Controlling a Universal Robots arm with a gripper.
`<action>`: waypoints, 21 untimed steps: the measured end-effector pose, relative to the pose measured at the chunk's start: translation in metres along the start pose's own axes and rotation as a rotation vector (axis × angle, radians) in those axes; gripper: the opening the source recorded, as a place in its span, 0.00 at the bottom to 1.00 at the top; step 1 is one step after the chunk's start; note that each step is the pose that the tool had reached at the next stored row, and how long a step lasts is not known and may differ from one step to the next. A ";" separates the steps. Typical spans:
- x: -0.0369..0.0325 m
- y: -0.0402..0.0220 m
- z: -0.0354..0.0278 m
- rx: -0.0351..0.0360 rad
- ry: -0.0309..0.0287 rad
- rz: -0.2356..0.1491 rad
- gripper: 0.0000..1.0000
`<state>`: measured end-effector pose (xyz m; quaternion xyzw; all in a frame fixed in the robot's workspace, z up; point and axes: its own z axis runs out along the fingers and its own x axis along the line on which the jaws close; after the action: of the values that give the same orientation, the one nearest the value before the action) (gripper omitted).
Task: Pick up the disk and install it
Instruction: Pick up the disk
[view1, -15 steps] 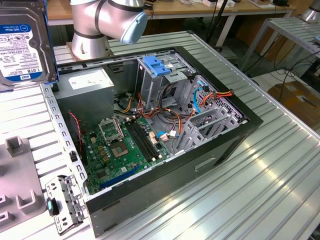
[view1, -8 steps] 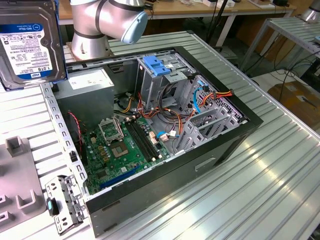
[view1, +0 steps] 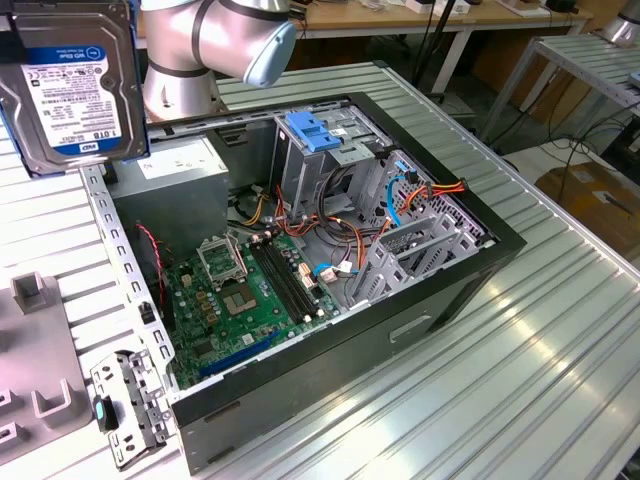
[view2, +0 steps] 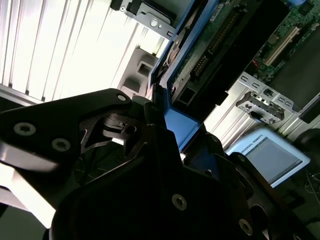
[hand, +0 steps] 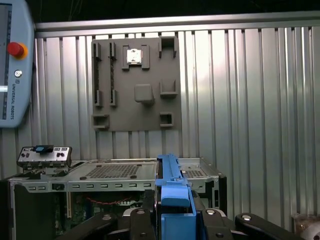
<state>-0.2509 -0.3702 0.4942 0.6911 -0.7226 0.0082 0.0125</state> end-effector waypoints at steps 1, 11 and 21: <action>-0.0001 -0.0017 0.0000 0.0000 0.0000 0.000 0.37; -0.0013 -0.0292 -0.0002 -0.0001 0.0000 0.000 0.37; -0.0024 -0.0544 -0.0004 0.0000 0.0000 0.000 0.37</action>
<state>-0.1964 -0.3702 0.4942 0.6911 -0.7226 0.0082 0.0125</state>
